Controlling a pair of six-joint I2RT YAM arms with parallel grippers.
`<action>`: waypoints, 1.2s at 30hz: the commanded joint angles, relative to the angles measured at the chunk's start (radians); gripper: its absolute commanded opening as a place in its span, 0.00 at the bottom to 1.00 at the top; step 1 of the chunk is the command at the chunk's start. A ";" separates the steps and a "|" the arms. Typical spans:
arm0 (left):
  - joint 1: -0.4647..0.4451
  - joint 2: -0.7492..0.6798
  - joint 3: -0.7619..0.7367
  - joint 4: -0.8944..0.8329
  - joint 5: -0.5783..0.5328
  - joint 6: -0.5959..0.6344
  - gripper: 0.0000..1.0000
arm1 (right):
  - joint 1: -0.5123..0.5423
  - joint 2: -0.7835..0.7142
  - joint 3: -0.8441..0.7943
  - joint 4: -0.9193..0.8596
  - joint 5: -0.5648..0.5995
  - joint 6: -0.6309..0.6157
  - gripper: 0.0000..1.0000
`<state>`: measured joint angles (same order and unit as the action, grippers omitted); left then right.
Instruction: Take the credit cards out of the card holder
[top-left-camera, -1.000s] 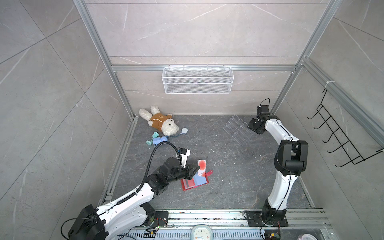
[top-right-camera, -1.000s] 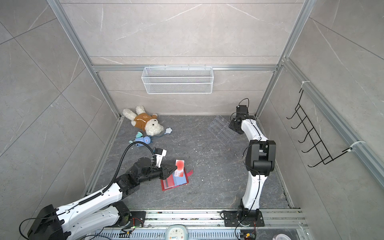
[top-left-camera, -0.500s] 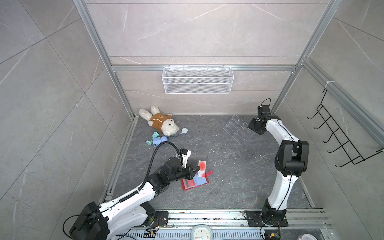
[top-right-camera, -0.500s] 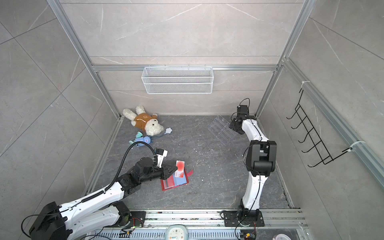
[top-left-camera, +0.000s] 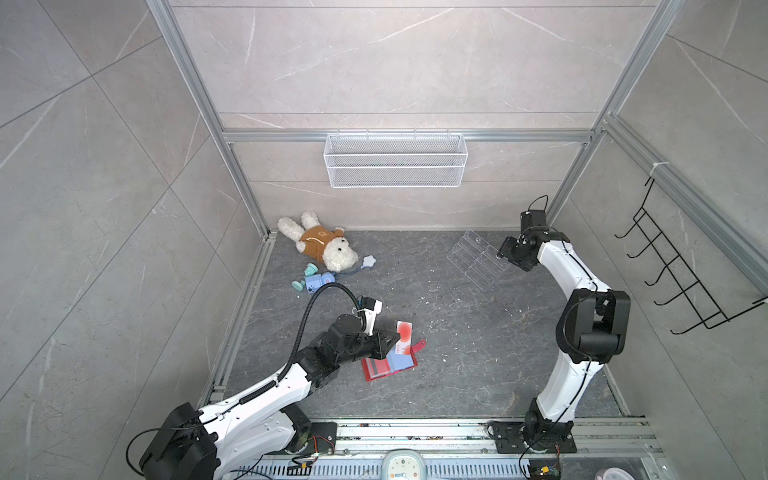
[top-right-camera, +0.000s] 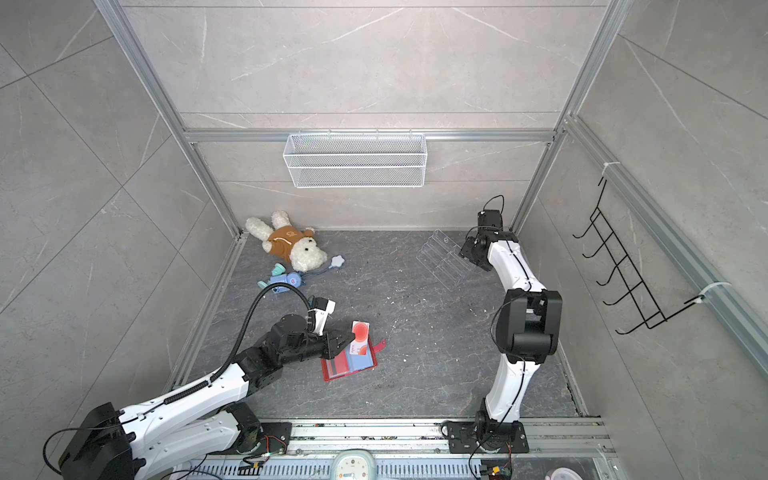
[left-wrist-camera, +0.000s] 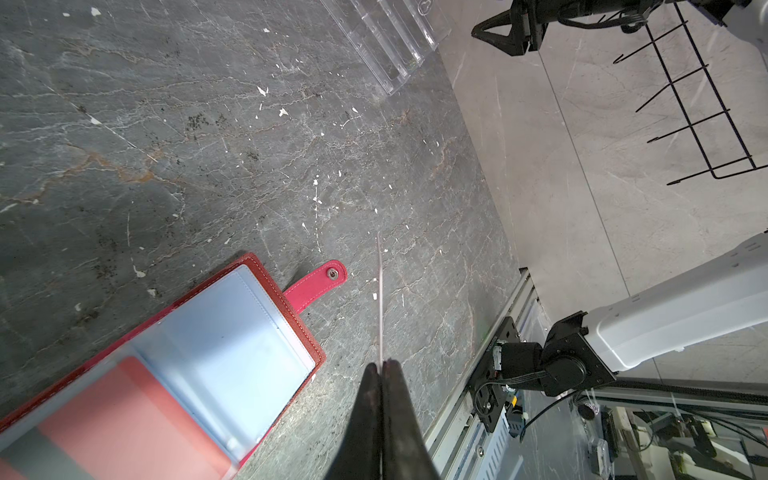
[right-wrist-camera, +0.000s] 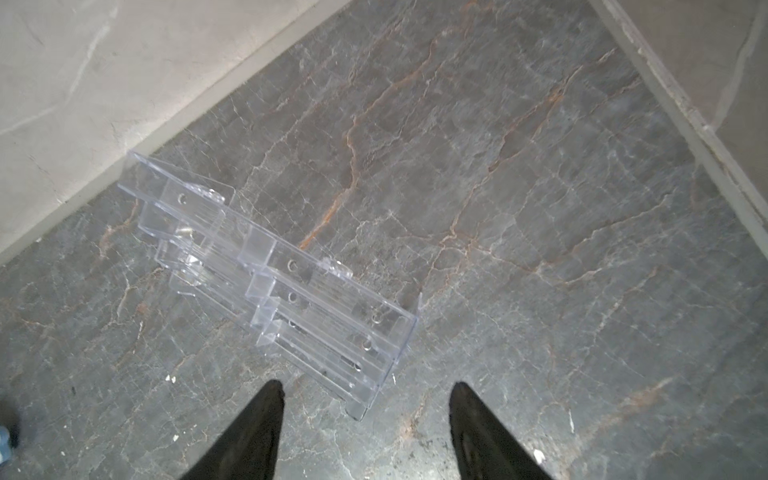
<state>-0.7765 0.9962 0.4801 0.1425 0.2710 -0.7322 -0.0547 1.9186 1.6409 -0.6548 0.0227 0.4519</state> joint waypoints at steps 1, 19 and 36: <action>-0.004 -0.005 0.032 0.031 0.006 0.013 0.00 | -0.004 0.024 -0.014 0.006 -0.018 0.002 0.63; -0.004 -0.005 0.035 0.013 -0.009 0.018 0.00 | -0.012 0.125 0.036 0.014 -0.007 -0.003 0.55; -0.003 -0.006 0.028 0.009 -0.016 0.015 0.00 | -0.023 0.158 0.083 0.004 -0.010 0.004 0.54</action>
<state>-0.7765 0.9958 0.4801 0.1383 0.2634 -0.7322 -0.0700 2.0426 1.6844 -0.6331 0.0113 0.4519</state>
